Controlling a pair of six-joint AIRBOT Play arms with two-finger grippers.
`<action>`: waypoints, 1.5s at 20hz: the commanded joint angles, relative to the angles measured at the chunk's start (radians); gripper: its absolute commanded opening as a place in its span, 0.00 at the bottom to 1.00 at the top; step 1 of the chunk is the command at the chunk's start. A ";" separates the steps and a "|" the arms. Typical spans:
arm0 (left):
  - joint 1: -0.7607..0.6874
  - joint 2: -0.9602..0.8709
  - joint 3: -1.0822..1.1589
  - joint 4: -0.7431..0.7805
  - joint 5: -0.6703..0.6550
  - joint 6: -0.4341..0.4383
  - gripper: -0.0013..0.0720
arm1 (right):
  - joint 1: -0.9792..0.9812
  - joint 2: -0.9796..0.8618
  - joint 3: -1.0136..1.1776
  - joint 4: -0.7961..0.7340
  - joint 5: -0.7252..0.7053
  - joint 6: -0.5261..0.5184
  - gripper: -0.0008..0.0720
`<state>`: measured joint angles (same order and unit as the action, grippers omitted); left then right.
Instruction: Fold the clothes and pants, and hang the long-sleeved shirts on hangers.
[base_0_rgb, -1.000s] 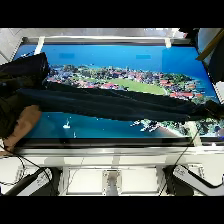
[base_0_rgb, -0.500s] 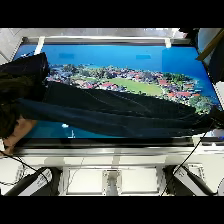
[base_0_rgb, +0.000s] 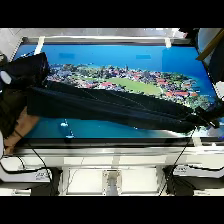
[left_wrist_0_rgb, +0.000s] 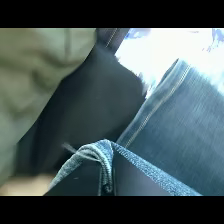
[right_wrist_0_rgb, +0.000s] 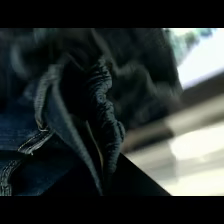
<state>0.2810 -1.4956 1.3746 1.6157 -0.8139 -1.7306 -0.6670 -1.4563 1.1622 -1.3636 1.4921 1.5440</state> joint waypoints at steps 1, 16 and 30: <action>-0.042 -0.159 0.120 0.000 0.060 -0.051 0.03 | 0.003 -0.068 0.001 0.148 -0.207 0.019 0.07; -0.068 -0.332 0.222 0.019 0.212 -0.181 0.03 | 0.002 -0.066 0.008 0.394 -0.485 0.021 0.09; -0.144 -0.041 0.257 0.015 0.229 -0.121 0.82 | 0.002 -0.066 0.254 0.267 -0.460 -0.002 0.95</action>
<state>0.1837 -1.6257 1.6268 1.6363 -0.5842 -1.8908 -0.6647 -1.5227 1.3293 -0.9249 0.9276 1.5501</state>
